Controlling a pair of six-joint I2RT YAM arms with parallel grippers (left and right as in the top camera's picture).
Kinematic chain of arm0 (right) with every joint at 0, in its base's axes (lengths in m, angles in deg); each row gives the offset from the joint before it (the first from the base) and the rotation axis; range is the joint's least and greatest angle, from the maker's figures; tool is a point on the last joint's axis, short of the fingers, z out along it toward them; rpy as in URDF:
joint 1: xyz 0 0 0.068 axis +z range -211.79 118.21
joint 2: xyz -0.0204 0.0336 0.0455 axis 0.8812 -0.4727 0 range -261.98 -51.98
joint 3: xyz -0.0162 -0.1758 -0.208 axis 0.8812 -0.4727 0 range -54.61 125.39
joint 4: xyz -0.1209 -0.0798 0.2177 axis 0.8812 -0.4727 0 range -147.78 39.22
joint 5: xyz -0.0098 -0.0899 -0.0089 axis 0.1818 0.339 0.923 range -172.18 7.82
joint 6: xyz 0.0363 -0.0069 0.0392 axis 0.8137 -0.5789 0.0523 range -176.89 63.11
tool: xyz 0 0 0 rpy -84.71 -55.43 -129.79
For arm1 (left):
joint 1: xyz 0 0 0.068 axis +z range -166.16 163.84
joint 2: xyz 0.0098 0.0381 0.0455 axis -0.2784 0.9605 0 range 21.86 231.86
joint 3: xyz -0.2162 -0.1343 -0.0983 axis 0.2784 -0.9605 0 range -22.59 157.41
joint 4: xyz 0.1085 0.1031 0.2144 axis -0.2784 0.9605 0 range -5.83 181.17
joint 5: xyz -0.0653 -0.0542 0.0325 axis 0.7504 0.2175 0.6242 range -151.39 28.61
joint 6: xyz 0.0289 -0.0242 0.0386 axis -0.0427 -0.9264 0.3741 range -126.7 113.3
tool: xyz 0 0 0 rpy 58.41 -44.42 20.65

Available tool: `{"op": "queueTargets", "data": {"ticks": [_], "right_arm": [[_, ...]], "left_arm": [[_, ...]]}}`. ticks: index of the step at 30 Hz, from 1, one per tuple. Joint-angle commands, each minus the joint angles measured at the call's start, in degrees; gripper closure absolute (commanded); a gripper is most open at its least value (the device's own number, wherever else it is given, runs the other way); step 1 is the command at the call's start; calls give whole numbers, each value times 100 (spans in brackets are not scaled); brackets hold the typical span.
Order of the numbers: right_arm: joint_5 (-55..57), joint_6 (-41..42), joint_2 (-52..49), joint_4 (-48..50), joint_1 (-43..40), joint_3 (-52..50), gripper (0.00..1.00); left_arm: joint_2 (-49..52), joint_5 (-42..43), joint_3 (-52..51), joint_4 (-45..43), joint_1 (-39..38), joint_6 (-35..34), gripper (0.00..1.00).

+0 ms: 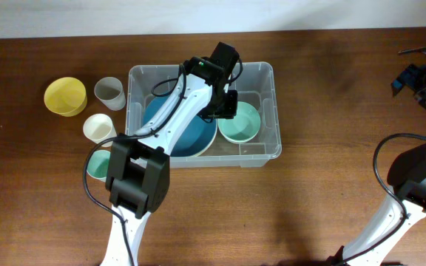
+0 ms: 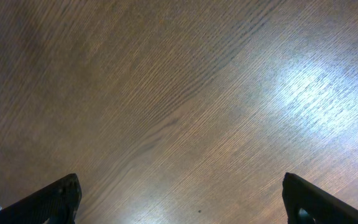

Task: Pack container
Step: 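Open the left gripper and move it to the yellow bowl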

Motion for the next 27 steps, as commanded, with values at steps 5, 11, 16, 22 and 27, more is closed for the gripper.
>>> {"op": "queueTargets", "data": {"ticks": [5, 11, 16, 22, 27], "right_arm": [[66, 42, 184, 2, 9, -22, 1], [66, 42, 184, 2, 9, -22, 1], [66, 42, 184, 2, 9, -22, 1], [68, 42, 184, 2, 9, -22, 1], [68, 42, 184, 2, 9, -22, 1]], "left_arm": [[57, 0, 925, 450, 238, 686, 51], [57, -981, 2841, 1661, 791, 691, 1], [57, -1150, 4052, 2500, 1696, 435, 1], [133, -1108, 4205, 2868, 3296, -734, 1], [470, -656, 4192, 2940, 4234, -1397, 1]]}}
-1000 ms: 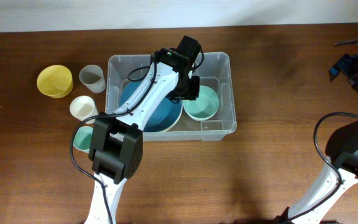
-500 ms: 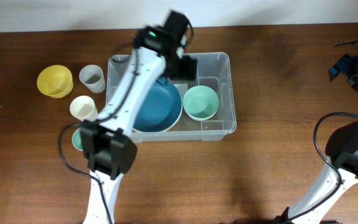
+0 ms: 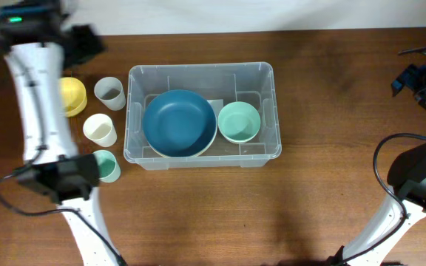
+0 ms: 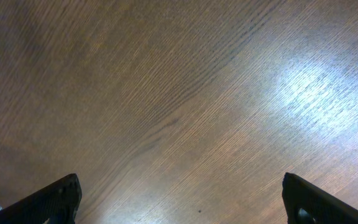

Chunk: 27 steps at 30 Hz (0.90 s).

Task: Pack container
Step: 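Open the left gripper and move it to the yellow bowl, then grasp the yellow bowl rim with the left gripper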

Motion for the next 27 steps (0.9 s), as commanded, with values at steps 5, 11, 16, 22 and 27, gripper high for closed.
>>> {"op": "queueTargets", "data": {"ticks": [5, 11, 16, 22, 27], "right_arm": [[63, 44, 184, 2, 9, -20, 1], [63, 44, 184, 0, 9, -20, 1], [63, 44, 184, 2, 9, -20, 1], [63, 44, 184, 2, 9, -20, 1], [63, 44, 184, 2, 9, -20, 1]], "left_arm": [[754, 535, 24, -133, 911, -734, 1], [1370, 752, 15, -90, 1226, -732, 1], [1775, 732, 13, -85, 1241, -824, 1], [2186, 522, 13, -142, 1241, -1115, 1], [2398, 262, 9, -122, 1241, -1259, 1]]}}
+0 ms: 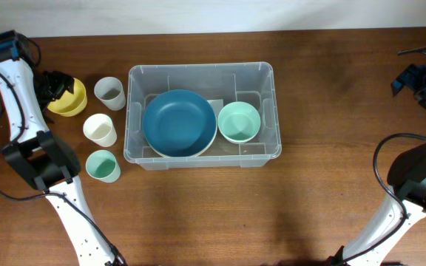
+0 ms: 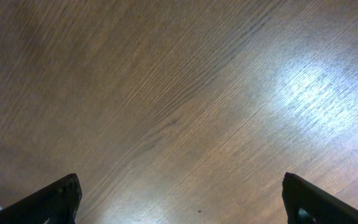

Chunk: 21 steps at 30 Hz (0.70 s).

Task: Pack container
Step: 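Grasp the yellow bowl rim with the left gripper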

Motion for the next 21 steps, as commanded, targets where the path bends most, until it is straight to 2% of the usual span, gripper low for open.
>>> {"op": "queueTargets", "data": {"ticks": [1, 21], "right_arm": [[68, 42, 184, 2, 9, -20, 1], [68, 42, 184, 2, 9, -20, 1]], "left_arm": [[192, -350, 11, 31, 15, -306, 1], [485, -345, -15, 144, 278, -326, 1]]}}
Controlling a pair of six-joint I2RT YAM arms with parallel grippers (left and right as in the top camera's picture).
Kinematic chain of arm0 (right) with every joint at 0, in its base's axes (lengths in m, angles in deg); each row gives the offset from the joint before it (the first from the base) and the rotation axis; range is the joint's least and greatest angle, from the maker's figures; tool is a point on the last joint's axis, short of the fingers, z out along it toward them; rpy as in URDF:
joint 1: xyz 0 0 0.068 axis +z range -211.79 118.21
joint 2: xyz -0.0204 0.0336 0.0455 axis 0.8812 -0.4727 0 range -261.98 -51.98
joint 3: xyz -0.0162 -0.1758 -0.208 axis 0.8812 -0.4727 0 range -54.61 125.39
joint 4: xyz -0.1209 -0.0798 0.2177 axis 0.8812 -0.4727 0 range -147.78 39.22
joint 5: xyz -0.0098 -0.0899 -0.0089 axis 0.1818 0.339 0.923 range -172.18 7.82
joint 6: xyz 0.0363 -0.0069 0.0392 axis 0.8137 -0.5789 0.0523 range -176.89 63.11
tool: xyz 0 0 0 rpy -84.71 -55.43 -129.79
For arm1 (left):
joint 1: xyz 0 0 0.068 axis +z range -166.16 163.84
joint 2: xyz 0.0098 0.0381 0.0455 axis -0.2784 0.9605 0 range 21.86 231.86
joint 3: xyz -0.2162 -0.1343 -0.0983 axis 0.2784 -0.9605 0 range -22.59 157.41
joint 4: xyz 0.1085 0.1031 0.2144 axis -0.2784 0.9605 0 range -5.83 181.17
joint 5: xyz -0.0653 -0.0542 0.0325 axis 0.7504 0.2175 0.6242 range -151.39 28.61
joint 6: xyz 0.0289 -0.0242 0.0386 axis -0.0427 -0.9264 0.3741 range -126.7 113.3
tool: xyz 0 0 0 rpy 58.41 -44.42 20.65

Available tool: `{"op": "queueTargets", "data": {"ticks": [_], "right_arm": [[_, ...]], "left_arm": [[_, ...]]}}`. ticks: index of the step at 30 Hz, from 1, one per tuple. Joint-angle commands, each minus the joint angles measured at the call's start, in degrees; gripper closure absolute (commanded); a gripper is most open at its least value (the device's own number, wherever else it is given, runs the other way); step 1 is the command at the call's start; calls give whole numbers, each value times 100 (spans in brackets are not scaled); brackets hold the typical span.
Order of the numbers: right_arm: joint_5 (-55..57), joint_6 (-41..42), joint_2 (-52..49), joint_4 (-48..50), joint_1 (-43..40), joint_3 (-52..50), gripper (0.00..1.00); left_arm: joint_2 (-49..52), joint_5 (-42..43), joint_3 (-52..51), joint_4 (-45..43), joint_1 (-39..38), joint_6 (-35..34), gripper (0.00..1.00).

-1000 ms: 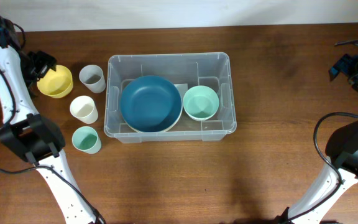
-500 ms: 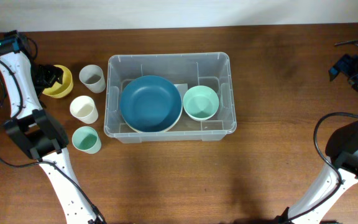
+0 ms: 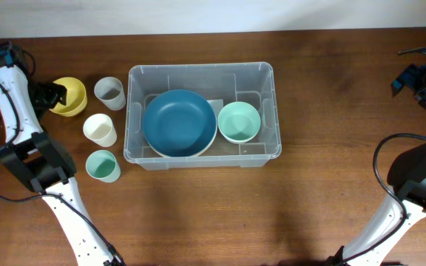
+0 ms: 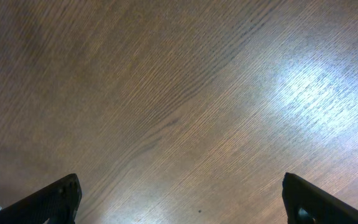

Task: Pack container
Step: 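Grasp the yellow bowl rim with the left gripper, then lift the yellow bowl and lower it onto the green bowl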

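The clear plastic container (image 3: 202, 74) stands mid-table and holds a big blue bowl (image 3: 180, 123) and a mint bowl (image 3: 239, 122). To its left lie a yellow bowl (image 3: 72, 96), a grey cup (image 3: 109, 93), a cream cup (image 3: 100, 129) and a mint cup (image 3: 103, 165). My left gripper (image 3: 50, 94) sits at the yellow bowl's left rim; whether its jaws grip the rim does not show. My right gripper (image 4: 182, 199) is open above bare wood, far right of the container (image 3: 418, 80).
The wooden table (image 3: 331, 185) runs wide to the right and front of the container. Cables hang by the right arm at the back right edge (image 3: 420, 52). The left arm's base stands near the mint cup.
My left gripper has shifted from over the yellow bowl's upper left part to its left rim. The bowl looks level again. The right arm has not moved.
First my left gripper was inside the container, beside the mint bowl. Then it was at the table's back left corner, with both bowls left in the container. Later it was over the yellow bowl, and now it is at that bowl's left rim.
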Motion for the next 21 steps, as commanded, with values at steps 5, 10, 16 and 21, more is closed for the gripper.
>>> {"op": "queueTargets", "data": {"ticks": [5, 10, 16, 21], "right_arm": [[68, 44, 184, 2, 9, -20, 1], [66, 44, 184, 2, 9, -20, 1], [68, 44, 184, 2, 9, -20, 1], [68, 44, 184, 2, 9, -20, 1]], "left_arm": [[258, -79, -11, 33, 13, -72, 24], [258, -79, -11, 31, 13, -72, 60], [258, -79, -11, 68, 35, -70, 94], [256, 13, 103, 319, 175, 83, 96]]}}
